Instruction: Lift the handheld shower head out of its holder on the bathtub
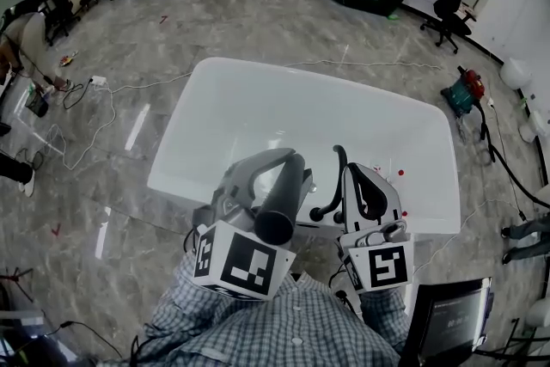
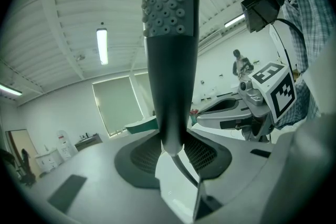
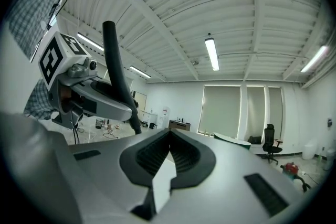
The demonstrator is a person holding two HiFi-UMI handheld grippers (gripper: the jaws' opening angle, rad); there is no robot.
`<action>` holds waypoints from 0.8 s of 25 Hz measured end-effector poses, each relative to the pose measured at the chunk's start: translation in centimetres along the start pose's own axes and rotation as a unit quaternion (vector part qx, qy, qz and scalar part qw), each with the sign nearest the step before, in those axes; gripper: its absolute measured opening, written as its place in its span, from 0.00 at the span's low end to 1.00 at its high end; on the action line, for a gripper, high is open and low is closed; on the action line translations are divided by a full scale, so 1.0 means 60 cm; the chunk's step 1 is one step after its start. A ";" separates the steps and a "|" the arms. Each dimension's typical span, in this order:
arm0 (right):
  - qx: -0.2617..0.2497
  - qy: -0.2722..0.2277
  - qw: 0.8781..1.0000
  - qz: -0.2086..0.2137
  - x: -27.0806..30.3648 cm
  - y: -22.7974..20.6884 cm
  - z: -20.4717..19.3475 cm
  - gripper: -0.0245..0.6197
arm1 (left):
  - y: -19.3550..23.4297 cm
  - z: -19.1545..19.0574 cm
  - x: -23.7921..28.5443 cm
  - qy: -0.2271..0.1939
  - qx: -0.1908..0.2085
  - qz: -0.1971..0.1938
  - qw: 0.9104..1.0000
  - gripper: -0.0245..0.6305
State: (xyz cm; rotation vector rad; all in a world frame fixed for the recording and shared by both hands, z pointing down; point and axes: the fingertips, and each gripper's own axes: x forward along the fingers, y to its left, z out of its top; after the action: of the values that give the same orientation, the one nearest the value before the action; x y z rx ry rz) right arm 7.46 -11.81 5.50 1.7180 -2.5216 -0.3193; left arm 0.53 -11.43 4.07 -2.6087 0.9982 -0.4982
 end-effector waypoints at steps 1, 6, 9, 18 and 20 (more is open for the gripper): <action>-0.001 -0.005 1.000 0.001 0.002 0.002 0.004 0.06 | 0.000 0.000 0.001 0.001 0.000 0.000 1.000 0.23; -0.001 -0.009 1.000 0.005 0.003 0.010 0.006 0.06 | -0.001 -0.002 0.001 0.002 -0.002 0.000 1.000 0.23; -0.001 -0.010 1.000 0.008 0.005 0.012 0.005 0.06 | 0.001 -0.005 0.001 0.005 -0.002 0.000 1.000 0.23; 0.001 0.002 1.000 0.009 0.004 0.014 -0.007 0.06 | 0.000 -0.008 -0.002 0.009 0.002 0.000 1.000 0.23; 0.003 -0.005 1.000 0.009 0.006 0.016 -0.003 0.06 | 0.001 -0.009 -0.002 0.009 0.003 0.002 1.000 0.23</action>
State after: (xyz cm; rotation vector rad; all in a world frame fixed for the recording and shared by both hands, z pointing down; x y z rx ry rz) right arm 6.50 -11.85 5.88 1.6988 -2.5460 -0.3193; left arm 0.21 -11.46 4.50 -2.6023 1.0052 -0.5243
